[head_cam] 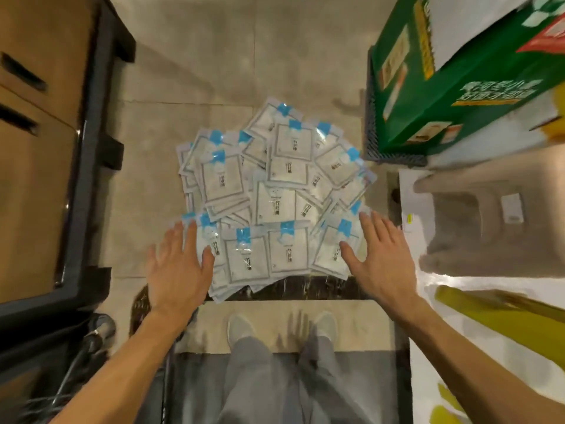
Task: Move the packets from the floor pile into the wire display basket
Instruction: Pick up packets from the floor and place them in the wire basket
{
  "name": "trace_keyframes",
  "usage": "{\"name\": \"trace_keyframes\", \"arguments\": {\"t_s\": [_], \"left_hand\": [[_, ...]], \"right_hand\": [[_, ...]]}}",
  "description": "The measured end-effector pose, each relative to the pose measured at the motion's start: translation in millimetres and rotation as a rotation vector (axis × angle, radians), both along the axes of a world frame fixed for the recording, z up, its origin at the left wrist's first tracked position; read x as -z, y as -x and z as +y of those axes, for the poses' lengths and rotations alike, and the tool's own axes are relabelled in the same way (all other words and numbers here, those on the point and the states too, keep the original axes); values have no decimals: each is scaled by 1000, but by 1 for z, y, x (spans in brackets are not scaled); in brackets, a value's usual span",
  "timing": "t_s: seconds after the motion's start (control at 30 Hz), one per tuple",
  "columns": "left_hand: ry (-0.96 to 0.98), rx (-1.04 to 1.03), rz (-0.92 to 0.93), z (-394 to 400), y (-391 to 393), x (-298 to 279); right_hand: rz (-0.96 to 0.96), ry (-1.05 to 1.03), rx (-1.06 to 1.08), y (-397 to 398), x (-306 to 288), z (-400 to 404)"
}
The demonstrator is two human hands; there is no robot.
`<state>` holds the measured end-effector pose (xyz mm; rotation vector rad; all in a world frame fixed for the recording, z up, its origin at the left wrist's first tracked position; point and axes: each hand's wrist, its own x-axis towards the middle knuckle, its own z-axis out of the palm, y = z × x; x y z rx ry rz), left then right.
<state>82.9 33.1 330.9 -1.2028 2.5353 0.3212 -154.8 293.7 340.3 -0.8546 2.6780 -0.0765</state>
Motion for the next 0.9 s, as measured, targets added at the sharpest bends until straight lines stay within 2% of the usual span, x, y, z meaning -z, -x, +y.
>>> {"name": "trace_keyframes", "arguments": {"t_s": [0.4, 0.57, 0.73, 0.9], "left_hand": [[25, 33, -88, -6, -39, 346], [17, 66, -144, -7, -61, 466], [11, 28, -92, -10, -71, 541], [68, 39, -13, -7, -72, 565]], "right_hand": [[9, -15, -48, -20, 350, -4], [-5, -12, -2, -31, 468, -7], [-24, 17, 83, -40, 539, -11], [-4, 143, 140, -46, 571, -15]]}}
